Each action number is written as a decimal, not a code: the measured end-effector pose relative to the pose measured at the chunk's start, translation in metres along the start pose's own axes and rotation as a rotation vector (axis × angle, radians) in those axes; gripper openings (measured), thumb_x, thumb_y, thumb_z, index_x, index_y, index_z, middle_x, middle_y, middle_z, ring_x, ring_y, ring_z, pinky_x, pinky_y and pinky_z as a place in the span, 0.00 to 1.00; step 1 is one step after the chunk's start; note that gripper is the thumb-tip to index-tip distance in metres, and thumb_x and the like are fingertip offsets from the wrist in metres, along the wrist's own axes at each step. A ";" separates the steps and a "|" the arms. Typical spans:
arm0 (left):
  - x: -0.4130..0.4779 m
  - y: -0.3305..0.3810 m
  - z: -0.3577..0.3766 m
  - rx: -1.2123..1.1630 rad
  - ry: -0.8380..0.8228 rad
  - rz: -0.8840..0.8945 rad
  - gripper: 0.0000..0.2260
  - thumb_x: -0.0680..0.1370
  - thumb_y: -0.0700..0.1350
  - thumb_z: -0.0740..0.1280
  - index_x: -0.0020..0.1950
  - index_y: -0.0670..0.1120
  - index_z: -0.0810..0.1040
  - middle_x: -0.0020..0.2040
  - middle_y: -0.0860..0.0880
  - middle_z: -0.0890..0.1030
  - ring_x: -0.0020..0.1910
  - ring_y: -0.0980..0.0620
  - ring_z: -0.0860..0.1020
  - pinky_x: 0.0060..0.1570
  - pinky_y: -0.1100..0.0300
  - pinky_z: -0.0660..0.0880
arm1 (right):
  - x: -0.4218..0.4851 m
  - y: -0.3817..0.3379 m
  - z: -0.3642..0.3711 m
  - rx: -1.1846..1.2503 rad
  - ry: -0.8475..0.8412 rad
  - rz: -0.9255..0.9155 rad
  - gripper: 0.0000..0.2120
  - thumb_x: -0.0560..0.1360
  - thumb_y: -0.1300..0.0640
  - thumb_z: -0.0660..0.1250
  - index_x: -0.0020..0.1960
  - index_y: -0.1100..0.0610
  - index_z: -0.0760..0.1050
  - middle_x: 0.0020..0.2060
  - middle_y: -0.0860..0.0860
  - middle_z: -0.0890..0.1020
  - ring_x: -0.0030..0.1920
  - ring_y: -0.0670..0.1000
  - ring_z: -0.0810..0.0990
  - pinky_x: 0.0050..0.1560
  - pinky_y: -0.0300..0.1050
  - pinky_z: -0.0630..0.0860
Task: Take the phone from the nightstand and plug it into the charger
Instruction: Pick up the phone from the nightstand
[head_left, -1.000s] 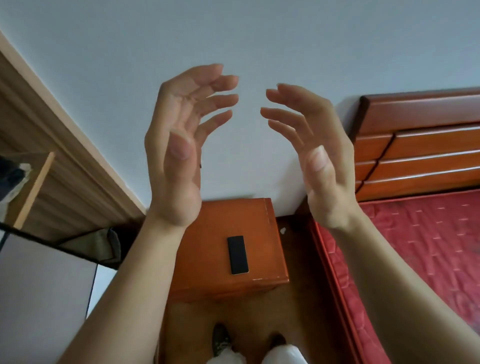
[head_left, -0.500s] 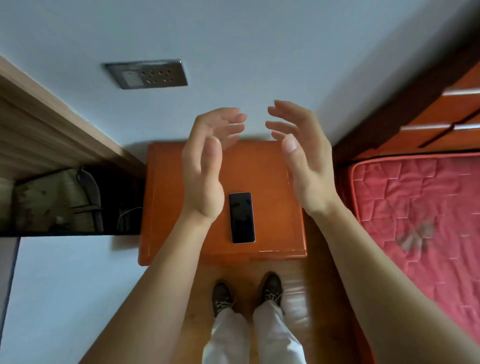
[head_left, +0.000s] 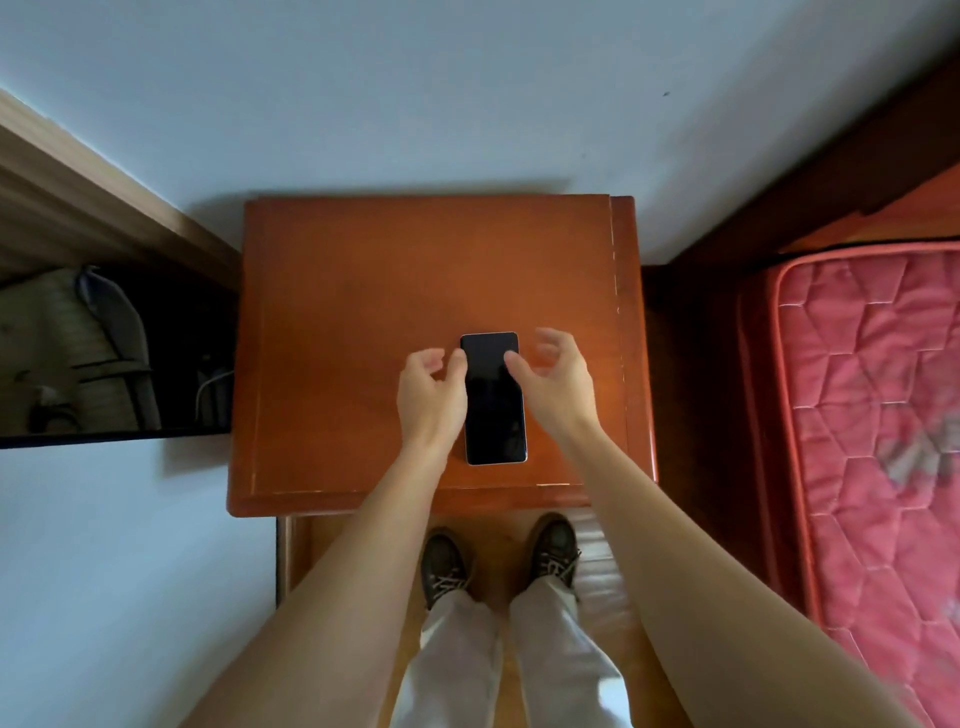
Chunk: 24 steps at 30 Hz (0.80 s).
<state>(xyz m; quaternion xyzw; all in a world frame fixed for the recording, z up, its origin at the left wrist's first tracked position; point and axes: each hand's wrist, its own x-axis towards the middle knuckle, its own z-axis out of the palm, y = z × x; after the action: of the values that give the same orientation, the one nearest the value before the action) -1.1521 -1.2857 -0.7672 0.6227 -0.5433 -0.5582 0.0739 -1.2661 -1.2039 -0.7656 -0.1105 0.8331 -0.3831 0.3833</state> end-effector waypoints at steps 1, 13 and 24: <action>0.003 -0.004 0.002 0.009 0.003 -0.034 0.16 0.84 0.54 0.66 0.70 0.50 0.73 0.70 0.50 0.77 0.61 0.53 0.75 0.54 0.60 0.72 | 0.002 0.005 0.003 -0.024 0.001 0.036 0.28 0.79 0.48 0.72 0.75 0.53 0.69 0.69 0.52 0.79 0.58 0.49 0.80 0.52 0.41 0.80; 0.005 0.012 0.021 0.006 -0.030 -0.087 0.10 0.83 0.45 0.70 0.61 0.50 0.72 0.63 0.45 0.81 0.55 0.44 0.80 0.52 0.49 0.78 | 0.010 -0.006 0.010 -0.037 -0.085 0.128 0.20 0.79 0.55 0.73 0.69 0.57 0.77 0.49 0.46 0.83 0.47 0.48 0.83 0.42 0.42 0.79; -0.104 0.207 -0.010 -0.181 -0.086 0.394 0.07 0.87 0.51 0.60 0.59 0.55 0.78 0.53 0.57 0.84 0.54 0.54 0.84 0.55 0.53 0.80 | -0.067 -0.169 -0.112 0.223 0.023 -0.225 0.14 0.86 0.47 0.58 0.45 0.52 0.75 0.34 0.42 0.83 0.33 0.42 0.81 0.30 0.35 0.74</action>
<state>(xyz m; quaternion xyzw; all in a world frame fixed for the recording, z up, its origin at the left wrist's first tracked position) -1.2450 -1.2946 -0.5546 0.4712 -0.6045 -0.6055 0.2141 -1.3202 -1.2254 -0.5598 -0.1557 0.7719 -0.5153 0.3383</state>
